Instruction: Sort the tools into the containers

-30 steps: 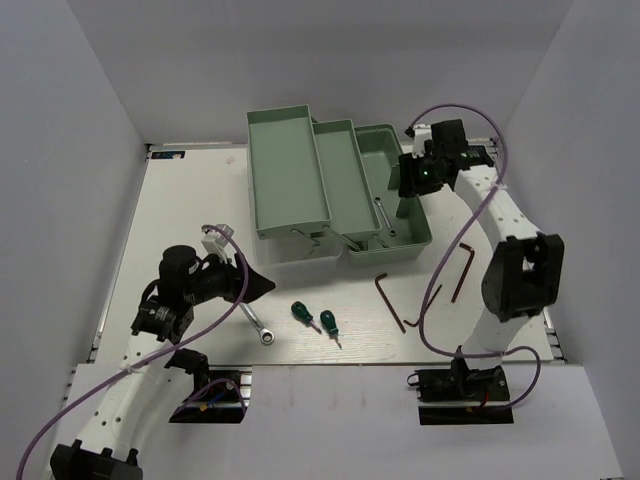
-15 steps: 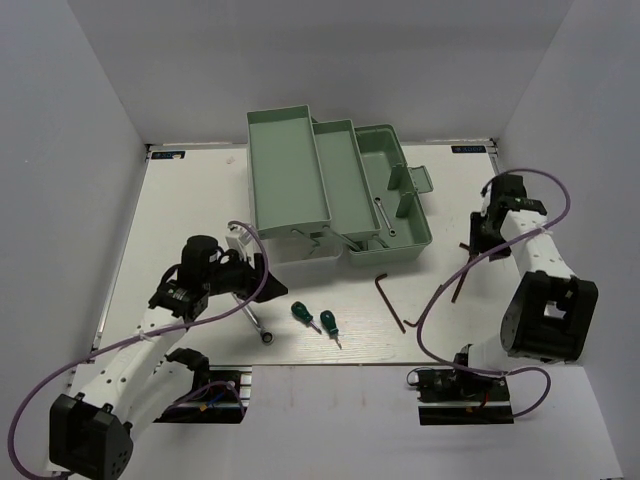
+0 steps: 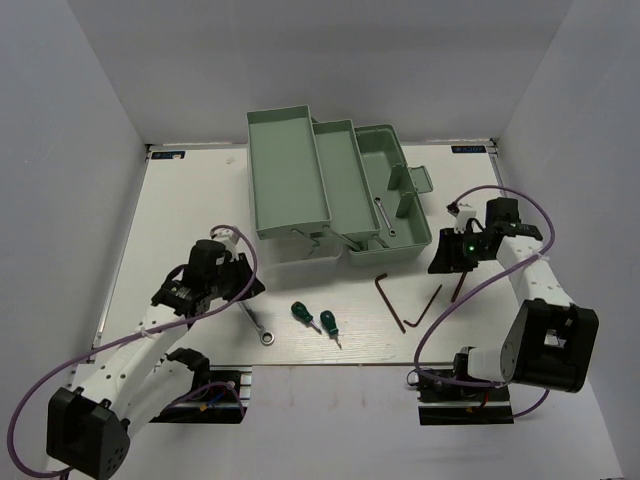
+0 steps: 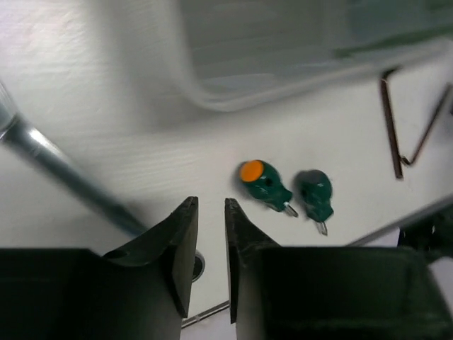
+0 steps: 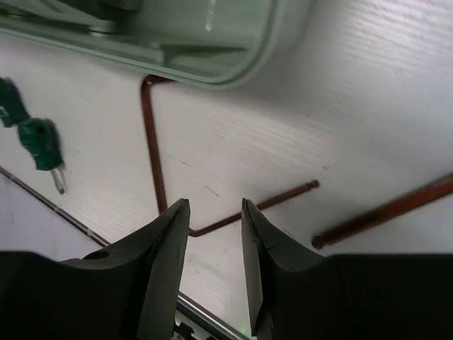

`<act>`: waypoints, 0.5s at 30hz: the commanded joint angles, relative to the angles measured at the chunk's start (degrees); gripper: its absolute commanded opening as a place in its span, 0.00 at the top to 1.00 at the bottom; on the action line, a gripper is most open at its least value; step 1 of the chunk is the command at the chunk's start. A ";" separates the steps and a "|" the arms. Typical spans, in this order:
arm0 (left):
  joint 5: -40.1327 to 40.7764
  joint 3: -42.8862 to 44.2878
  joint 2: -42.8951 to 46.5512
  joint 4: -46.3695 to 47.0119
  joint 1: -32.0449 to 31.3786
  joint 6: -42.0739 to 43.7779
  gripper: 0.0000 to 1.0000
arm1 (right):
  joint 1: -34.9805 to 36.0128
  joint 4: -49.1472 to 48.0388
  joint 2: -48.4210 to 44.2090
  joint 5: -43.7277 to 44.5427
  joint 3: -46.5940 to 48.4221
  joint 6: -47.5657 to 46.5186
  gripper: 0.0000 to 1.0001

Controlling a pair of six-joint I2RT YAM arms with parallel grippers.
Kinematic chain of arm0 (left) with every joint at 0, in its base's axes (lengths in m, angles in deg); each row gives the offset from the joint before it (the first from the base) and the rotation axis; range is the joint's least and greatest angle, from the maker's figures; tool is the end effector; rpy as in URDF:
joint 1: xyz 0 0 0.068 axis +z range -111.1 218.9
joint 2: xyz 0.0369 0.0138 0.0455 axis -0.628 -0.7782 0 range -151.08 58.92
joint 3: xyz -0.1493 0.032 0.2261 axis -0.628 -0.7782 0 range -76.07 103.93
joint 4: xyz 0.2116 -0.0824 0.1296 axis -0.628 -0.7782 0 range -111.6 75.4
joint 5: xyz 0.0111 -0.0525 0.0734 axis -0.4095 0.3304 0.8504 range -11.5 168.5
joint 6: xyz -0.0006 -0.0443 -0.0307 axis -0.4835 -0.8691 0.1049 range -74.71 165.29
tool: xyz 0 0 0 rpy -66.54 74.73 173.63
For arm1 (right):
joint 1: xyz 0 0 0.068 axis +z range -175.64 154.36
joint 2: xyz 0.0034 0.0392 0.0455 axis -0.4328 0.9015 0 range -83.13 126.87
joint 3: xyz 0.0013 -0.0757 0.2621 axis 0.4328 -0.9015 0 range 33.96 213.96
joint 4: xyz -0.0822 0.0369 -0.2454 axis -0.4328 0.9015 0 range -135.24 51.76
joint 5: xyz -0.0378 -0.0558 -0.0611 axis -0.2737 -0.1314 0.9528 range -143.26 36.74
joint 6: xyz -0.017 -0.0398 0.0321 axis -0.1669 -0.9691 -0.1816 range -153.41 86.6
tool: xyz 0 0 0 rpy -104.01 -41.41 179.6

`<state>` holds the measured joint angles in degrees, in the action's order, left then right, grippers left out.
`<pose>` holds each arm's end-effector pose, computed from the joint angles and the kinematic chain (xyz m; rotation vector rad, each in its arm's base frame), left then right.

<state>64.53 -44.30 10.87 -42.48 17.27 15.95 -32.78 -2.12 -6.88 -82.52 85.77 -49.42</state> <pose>0.1581 -0.0720 0.2232 -0.0376 2.4289 -0.7096 0.2455 -0.0133 0.2261 -0.3362 2.5872 0.5624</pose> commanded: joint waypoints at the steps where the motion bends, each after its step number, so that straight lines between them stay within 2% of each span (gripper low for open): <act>1: 11.77 -0.13 -0.11 -6.48 -0.87 -7.56 0.66 | -0.42 -4.53 -1.72 -10.80 -0.57 -2.80 0.58; 6: 15.11 1.36 -3.00 -12.00 -2.10 -11.26 0.62 | 0.36 -10.50 -2.68 -11.43 -3.65 2.12 0.59; 8: 17.82 2.33 -3.01 -14.04 -2.80 -12.05 0.59 | 1.16 -6.84 -2.51 -13.18 -1.90 -2.08 0.51; 10: 19.94 2.86 -3.01 -14.57 -3.33 -12.92 0.55 | 4.31 -4.37 -3.47 -14.25 0.21 -8.03 0.51; 11: 20.48 2.34 -3.01 -14.57 -3.33 -13.45 0.44 | 5.98 -4.35 -3.82 -14.25 0.13 -8.85 0.49; 13: 21.01 1.81 -5.72 -14.57 -3.94 -14.16 0.42 | 7.04 -5.92 -6.01 -13.81 -1.79 -10.88 0.48; 15: 21.01 1.81 -10.28 -14.57 -4.56 -14.87 0.42 | 11.35 -7.34 -6.90 -12.67 -2.94 -11.06 0.48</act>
<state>82.65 -44.06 4.82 -55.50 13.75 3.36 -24.74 -7.94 -10.99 -93.53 83.28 -56.26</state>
